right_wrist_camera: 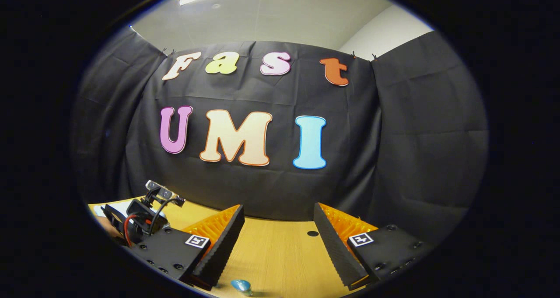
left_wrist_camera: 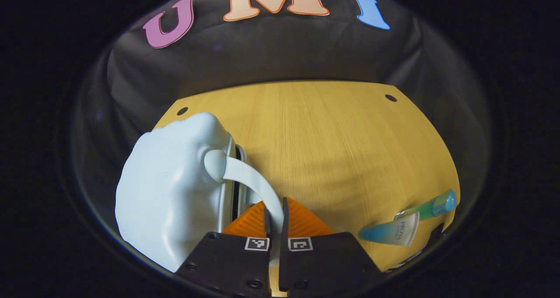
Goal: First open the suitcase, pack the skin care products into it, and then close the suitcase.
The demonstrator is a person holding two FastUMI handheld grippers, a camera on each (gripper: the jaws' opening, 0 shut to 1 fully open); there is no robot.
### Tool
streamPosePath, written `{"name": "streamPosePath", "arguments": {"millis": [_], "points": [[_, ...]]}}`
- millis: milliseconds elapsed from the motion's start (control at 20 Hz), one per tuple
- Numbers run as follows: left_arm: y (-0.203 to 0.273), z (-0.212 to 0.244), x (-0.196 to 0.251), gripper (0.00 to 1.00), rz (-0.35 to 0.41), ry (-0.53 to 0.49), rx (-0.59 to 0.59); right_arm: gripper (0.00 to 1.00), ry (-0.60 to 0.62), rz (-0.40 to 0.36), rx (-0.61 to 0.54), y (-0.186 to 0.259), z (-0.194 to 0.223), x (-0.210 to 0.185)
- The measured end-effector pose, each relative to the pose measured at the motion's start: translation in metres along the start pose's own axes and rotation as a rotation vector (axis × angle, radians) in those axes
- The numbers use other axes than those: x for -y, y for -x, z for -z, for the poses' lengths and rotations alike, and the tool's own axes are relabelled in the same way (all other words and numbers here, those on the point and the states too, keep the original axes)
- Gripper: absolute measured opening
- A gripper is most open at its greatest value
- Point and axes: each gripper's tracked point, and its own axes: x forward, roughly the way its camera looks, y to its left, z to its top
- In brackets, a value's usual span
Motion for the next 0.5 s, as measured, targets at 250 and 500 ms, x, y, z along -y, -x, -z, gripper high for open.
{"name": "streamPosePath", "arguments": {"millis": [250, 500], "points": [[0.039, -0.033, -0.021, 0.01, -0.008, -0.001, 0.073, 0.99, -0.027, -0.022, 0.018, -0.002, -0.005, -0.013], [0.073, -0.065, -0.058, 0.01, -0.014, 0.007, 0.136, 1.0, -0.049, -0.048, 0.026, -0.005, -0.009, -0.034]]}}
